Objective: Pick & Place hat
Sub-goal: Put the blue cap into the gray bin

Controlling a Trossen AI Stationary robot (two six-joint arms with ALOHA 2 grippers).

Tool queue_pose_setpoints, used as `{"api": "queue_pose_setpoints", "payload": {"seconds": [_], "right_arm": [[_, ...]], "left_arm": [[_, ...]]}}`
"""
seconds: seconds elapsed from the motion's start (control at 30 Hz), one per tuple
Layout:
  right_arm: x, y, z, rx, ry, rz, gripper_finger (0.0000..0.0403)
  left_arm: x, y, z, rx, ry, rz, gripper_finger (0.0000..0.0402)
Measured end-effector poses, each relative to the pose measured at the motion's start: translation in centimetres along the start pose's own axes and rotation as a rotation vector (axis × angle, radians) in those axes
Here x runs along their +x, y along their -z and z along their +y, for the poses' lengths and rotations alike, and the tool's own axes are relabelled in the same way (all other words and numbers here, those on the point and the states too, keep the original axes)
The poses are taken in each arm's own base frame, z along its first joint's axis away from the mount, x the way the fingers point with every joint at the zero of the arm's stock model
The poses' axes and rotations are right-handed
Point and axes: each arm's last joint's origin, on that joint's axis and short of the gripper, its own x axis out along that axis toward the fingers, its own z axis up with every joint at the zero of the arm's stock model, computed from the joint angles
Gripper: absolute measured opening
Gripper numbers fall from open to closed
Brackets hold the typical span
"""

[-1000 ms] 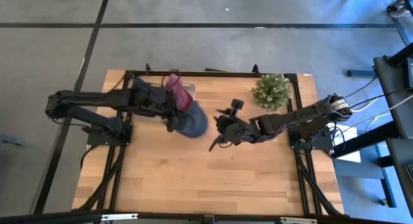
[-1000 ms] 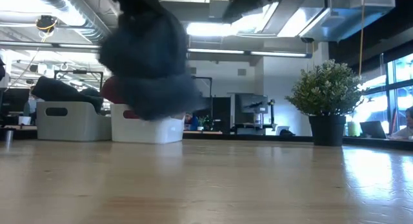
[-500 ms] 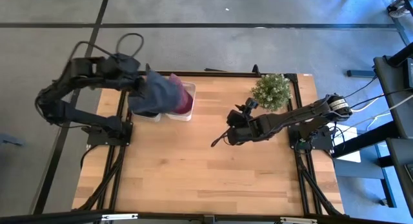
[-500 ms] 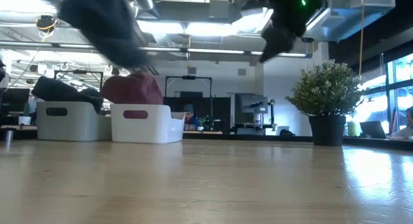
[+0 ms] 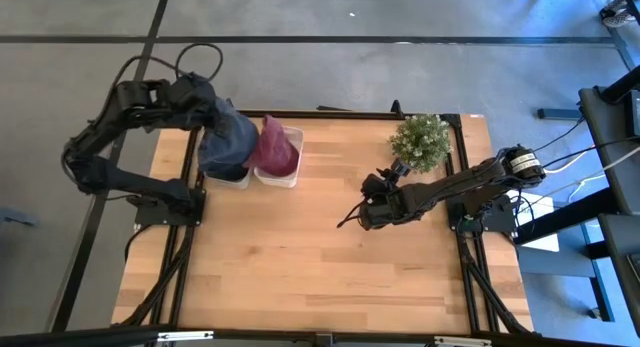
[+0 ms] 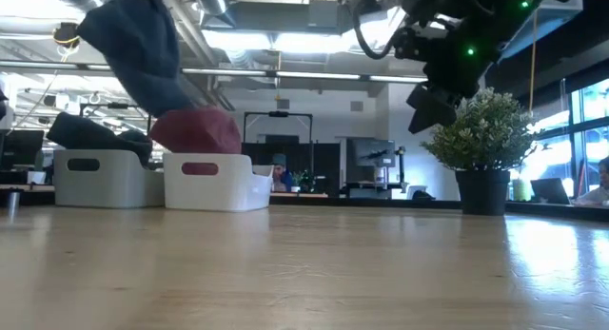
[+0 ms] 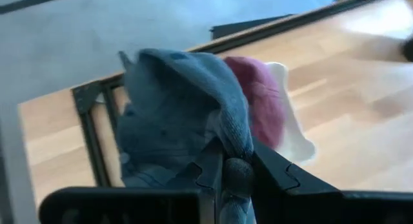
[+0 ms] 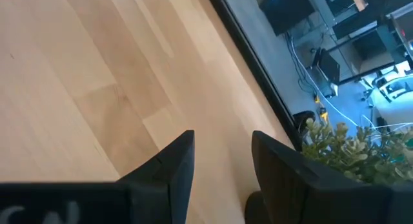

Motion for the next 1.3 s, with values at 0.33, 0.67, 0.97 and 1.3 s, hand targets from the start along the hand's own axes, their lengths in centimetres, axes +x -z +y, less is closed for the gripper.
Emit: {"api": "queue_pose_setpoints", "payload": {"seconds": [0.33,0.67,0.97,1.3], "right_arm": [[0.0,0.0,0.0,0.007,-0.001,-0.003,0.0156],[0.0,0.0,0.0,0.006,-0.001,-0.004,0.0156],[0.0,-0.1,0.1,0.014,-0.003,-0.008,0.0156],[0.0,-0.2,0.1,0.019,-0.005,-0.012,0.0156]], "left_arm": [[3.6,-0.7,-0.4,0.035,-0.094,0.114,0.0044],[5.6,-1.1,-1.4,0.041,-0.100,0.202,0.0044],[8.3,-1.7,-2.8,0.106,-0.149,0.271,0.0044],[11.4,-2.4,-3.8,0.177,-0.189,0.359,0.0044]]}}
